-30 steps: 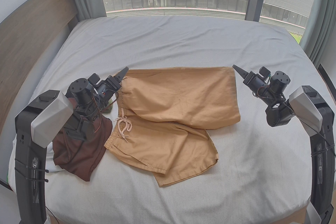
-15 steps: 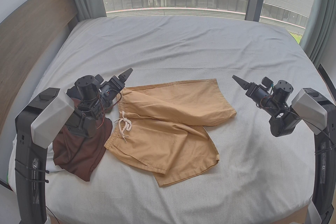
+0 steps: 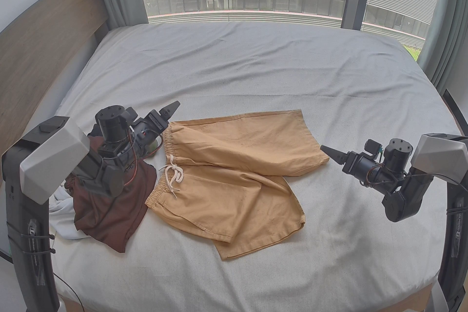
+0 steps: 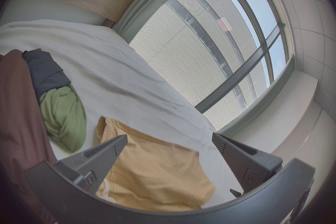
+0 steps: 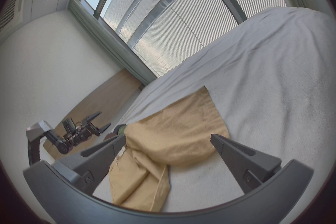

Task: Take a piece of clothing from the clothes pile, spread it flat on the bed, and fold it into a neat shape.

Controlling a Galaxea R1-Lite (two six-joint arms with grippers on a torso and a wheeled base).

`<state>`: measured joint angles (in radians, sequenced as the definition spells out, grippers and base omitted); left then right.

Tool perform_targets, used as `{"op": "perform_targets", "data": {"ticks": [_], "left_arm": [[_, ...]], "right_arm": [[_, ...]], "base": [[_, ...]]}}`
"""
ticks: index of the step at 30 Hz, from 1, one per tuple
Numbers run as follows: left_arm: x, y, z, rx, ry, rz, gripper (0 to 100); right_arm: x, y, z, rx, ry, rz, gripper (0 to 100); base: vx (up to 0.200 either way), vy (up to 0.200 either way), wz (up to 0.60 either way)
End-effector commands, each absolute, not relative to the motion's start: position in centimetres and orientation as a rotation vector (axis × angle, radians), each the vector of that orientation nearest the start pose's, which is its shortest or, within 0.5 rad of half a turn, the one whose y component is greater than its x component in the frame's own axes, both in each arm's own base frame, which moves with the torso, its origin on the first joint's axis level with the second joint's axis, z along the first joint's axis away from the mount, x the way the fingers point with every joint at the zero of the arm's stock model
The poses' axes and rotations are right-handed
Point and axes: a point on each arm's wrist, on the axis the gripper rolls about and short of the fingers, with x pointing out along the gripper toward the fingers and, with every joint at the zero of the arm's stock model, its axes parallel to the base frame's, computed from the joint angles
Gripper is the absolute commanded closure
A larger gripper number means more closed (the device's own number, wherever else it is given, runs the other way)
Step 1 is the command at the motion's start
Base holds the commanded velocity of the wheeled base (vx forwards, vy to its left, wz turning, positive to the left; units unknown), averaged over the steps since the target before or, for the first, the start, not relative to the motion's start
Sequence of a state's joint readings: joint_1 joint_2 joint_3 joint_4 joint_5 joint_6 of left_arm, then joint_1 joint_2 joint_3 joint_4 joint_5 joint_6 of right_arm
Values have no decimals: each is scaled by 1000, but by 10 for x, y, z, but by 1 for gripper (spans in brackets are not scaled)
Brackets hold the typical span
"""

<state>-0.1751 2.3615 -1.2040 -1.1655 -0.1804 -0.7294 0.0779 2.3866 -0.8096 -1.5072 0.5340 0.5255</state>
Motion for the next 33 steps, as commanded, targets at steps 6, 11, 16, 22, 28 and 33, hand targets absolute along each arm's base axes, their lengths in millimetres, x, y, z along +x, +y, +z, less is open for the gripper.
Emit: {"op": "perform_targets", "data": {"ticks": [6,11,16,22,28,33], "left_arm": [[370,-74,65,-651,170,-497,0],[370,-73,61,-649,168,-497,0],[370,-74,60,-650,165,-502,0],[372,-75,50,-648,181,-496,0],[371,-77,49,-647,187,-501,0],[371,-77,49,-647,185,-500,0]], "right_arm": [[327,60,-9,401,452,613,0],[315,68,-16,400,512,633,0],[311,77,-25,398,549,653,0],[308,88,-40,394,586,676,0],[309,88,-40,393,583,679,0],[309,89,-40,392,581,679,0]], "base": [[0,0,0],[0,0,0],[0,0,0],[0,0,0],[0,0,0],[0,0,0]]}}
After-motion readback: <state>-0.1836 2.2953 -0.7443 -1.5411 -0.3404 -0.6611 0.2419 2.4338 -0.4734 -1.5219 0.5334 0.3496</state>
